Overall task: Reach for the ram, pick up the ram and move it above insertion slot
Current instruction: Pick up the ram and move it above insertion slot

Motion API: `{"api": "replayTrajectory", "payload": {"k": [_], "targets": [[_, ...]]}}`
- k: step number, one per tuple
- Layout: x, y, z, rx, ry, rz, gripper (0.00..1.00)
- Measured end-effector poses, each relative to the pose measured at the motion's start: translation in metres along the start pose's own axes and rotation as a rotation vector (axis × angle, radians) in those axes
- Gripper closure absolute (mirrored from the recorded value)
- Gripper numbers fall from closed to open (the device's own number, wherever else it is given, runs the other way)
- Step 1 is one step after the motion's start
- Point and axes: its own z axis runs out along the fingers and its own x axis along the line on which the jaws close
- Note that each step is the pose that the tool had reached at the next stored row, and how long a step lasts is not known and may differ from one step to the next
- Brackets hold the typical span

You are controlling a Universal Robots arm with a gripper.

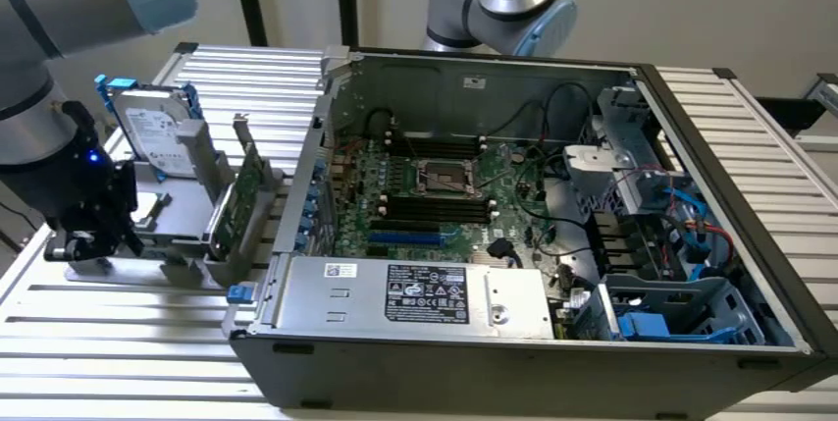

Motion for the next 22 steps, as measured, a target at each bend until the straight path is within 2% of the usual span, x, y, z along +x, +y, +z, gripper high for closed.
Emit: {"api": "replayTrajectory", "payload": {"k": [3, 7, 22], "targets": [[0.000, -0.0011, -0.0135, -0.0001, 0.0000, -0.002, 0.86], [-0.001, -0.0071, -0.0317, -0.0002, -0.0013, -0.008, 0.86], [-0.003, -0.0393, -0.0997, -0.0007, -0.0249, -0.032, 0.86]]}}
